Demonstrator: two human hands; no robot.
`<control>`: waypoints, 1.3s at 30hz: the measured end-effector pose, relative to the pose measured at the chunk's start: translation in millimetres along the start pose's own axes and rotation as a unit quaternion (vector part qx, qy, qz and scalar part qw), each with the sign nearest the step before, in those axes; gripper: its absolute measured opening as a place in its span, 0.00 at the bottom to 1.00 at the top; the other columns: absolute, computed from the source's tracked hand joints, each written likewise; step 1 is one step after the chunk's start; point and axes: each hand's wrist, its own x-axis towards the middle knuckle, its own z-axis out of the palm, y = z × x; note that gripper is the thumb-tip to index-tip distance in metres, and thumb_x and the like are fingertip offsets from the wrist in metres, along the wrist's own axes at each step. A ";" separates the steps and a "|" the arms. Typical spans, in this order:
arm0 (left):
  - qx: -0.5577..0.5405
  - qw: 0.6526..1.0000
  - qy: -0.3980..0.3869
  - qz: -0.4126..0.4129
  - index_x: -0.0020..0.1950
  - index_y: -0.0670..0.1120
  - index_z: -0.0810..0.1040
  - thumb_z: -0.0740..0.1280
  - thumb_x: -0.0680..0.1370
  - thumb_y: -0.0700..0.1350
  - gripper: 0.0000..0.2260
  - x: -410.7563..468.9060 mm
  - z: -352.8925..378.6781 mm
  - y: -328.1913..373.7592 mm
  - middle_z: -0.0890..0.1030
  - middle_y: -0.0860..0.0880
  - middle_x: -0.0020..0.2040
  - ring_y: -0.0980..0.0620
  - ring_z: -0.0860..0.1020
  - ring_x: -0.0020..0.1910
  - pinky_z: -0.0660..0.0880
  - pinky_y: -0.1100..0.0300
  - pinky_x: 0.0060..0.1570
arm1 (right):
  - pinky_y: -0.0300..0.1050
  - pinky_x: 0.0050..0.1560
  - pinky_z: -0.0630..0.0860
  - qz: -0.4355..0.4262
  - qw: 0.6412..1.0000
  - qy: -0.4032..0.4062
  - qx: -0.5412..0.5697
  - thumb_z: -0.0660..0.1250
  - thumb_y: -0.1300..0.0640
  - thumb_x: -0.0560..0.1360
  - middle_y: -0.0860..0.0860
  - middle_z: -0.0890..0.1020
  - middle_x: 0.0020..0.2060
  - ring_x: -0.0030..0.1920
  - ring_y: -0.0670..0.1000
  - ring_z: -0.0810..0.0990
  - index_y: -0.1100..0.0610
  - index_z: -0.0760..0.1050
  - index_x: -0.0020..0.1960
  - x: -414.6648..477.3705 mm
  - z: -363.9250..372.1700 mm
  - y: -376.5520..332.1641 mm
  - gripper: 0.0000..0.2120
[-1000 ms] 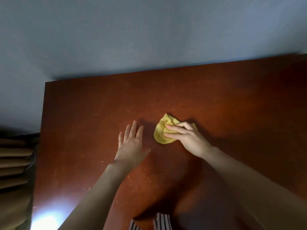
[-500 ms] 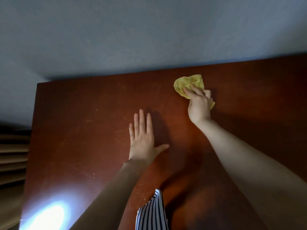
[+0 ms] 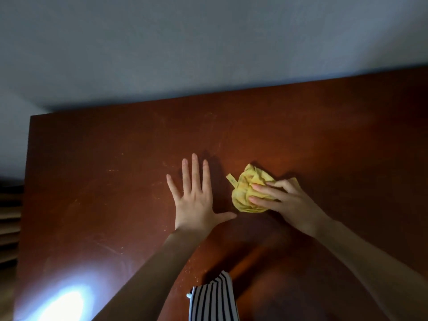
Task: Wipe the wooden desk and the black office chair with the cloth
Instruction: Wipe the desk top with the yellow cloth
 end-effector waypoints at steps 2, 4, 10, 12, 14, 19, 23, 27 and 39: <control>0.002 1.000 -0.018 0.002 0.69 0.43 0.22 0.57 0.65 0.77 0.58 -4.4 2.9 -0.1 0.24 0.42 0.71 0.40 0.29 0.73 0.36 0.33 0.68 | 0.47 0.54 0.69 -0.001 1.000 -0.020 0.005 0.55 0.62 0.74 0.46 0.75 0.65 0.58 0.52 0.71 0.45 0.69 0.66 -2.5 -6.8 20.1 0.23; -0.004 1.000 -0.022 -0.006 0.68 0.44 0.21 0.57 0.65 0.77 0.58 -7.0 3.2 0.9 0.22 0.42 0.69 0.41 0.28 0.73 0.34 0.34 0.67 | 0.50 0.52 0.72 0.016 1.000 -0.019 0.007 0.56 0.64 0.74 0.47 0.75 0.65 0.57 0.52 0.71 0.46 0.72 0.66 2.4 -12.7 37.9 0.24; -0.026 0.999 -0.016 -0.040 0.67 0.44 0.19 0.57 0.63 0.77 0.60 -6.8 5.5 2.9 0.23 0.42 0.70 0.41 0.28 0.73 0.33 0.34 0.67 | 0.52 0.54 0.75 0.106 0.994 -0.007 0.015 0.68 0.74 0.70 0.52 0.78 0.62 0.50 0.54 0.72 0.52 0.79 0.61 55.4 -23.8 82.4 0.25; -0.051 0.997 -0.005 -0.056 0.69 0.44 0.22 0.57 0.59 0.78 0.62 -6.7 9.4 3.7 0.28 0.42 0.73 0.41 0.32 0.74 0.35 0.34 0.67 | 0.53 0.56 0.75 0.153 0.988 0.001 0.031 0.66 0.75 0.72 0.55 0.78 0.63 0.49 0.58 0.73 0.54 0.78 0.62 81.9 -27.7 88.1 0.23; -0.056 0.996 0.008 -0.068 0.75 0.43 0.34 0.55 0.54 0.78 0.63 -7.0 12.1 2.9 0.43 0.40 0.78 0.39 0.44 0.76 0.42 0.32 0.67 | 0.53 0.59 0.74 0.212 0.977 0.018 0.036 0.62 0.74 0.74 0.56 0.77 0.64 0.52 0.60 0.73 0.56 0.77 0.63 111.1 -26.8 89.1 0.22; -0.062 0.997 0.040 -0.036 0.76 0.40 0.53 0.57 0.53 0.77 0.60 -8.9 18.0 1.7 0.62 0.37 0.75 0.36 0.60 0.74 0.54 0.30 0.63 | 0.51 0.62 0.65 0.374 0.927 0.011 0.011 0.57 0.66 0.78 0.50 0.67 0.72 0.64 0.60 0.65 0.47 0.71 0.69 183.7 -13.0 64.8 0.24; -0.154 0.973 0.161 0.054 0.75 0.42 0.59 0.64 0.65 0.70 0.47 -16.3 27.7 -4.4 0.65 0.41 0.72 0.40 0.58 0.74 0.54 0.36 0.71 | 0.54 0.68 0.55 0.358 0.931 -0.072 -0.005 0.55 0.46 0.80 0.47 0.58 0.75 0.71 0.60 0.56 0.42 0.62 0.73 214.3 -4.4 31.2 0.21; -0.278 0.923 0.258 0.060 0.66 0.45 0.67 0.63 0.77 0.53 0.21 -21.6 30.4 -11.3 0.70 0.46 0.63 0.44 0.67 0.67 0.62 0.43 0.68 | 0.54 0.67 0.56 0.219 0.973 -0.075 -0.017 0.55 0.43 0.80 0.45 0.63 0.74 0.69 0.58 0.61 0.41 0.63 0.73 197.9 5.7 15.7 0.21; -0.296 0.890 0.347 0.010 0.48 0.40 0.76 0.61 0.76 0.39 0.06 23.5 9.7 -12.1 0.77 0.45 0.48 0.44 0.71 0.50 0.64 0.57 0.55 | 0.48 0.56 0.66 0.072 0.994 -0.023 0.074 0.60 0.49 0.76 0.45 0.79 0.60 0.59 0.50 0.72 0.47 0.79 0.61 78.9 -0.5 -2.1 0.16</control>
